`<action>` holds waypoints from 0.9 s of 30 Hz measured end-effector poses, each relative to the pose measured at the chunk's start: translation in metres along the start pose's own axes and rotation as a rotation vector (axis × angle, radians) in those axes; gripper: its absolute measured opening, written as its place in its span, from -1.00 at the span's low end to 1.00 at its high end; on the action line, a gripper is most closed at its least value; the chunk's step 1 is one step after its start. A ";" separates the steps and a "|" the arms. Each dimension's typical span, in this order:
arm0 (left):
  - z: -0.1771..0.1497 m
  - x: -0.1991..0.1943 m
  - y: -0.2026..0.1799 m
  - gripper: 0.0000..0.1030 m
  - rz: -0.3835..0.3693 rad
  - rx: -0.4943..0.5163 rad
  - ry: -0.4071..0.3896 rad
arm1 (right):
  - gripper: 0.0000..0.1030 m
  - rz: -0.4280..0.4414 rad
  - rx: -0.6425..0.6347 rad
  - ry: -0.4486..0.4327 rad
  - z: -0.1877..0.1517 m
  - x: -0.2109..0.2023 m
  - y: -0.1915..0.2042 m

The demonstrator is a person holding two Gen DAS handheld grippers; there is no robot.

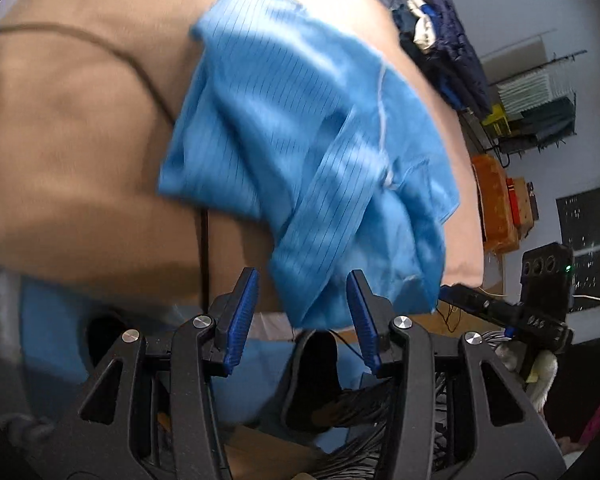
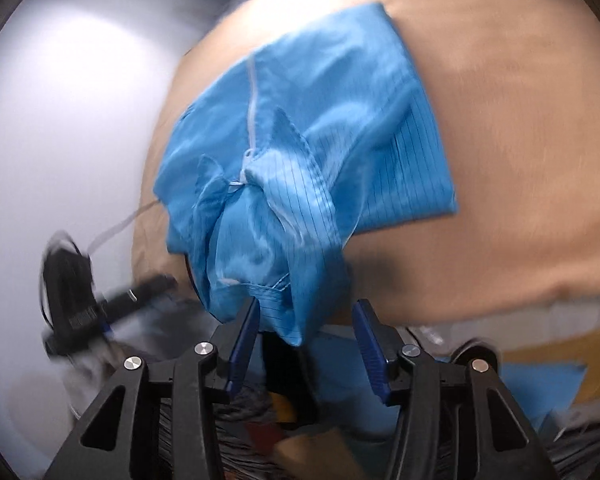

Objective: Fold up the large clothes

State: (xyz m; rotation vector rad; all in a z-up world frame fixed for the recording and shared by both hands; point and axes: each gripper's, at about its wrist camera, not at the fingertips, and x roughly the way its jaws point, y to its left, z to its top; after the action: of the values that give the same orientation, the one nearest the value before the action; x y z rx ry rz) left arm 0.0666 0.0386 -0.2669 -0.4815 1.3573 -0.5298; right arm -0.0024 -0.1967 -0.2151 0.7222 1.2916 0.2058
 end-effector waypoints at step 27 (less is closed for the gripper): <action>-0.005 -0.014 0.000 -1.00 -0.010 0.034 -0.135 | -1.00 -0.020 -0.141 -0.047 -0.006 0.013 0.002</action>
State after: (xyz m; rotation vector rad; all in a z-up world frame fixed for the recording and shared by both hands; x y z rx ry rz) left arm 0.0594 0.0473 -0.2564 -0.4883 1.2155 -0.5183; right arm -0.0033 -0.1867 -0.2248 0.5903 1.2264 0.2600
